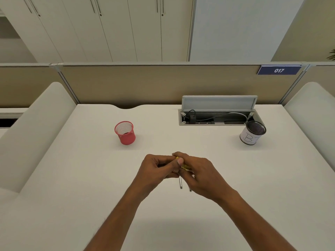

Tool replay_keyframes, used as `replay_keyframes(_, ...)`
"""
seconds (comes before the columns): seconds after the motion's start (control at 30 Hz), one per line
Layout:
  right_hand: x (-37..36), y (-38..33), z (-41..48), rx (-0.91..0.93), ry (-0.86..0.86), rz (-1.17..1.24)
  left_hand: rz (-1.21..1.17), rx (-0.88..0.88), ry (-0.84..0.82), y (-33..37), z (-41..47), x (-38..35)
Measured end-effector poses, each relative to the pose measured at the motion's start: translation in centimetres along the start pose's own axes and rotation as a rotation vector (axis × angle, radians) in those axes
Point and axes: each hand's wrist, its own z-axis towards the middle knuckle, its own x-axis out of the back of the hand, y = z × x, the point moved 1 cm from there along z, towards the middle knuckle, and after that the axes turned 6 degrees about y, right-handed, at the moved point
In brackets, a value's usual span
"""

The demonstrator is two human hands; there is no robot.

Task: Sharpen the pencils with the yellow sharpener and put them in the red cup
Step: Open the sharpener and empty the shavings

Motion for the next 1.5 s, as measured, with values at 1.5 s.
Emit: replay_keyframes(1.5, -0.7, 2.7, 0.3, -0.405, 0.294, 0.533, -0.227, 0.139, 0.148, 0.3, 3.4, -1.3)
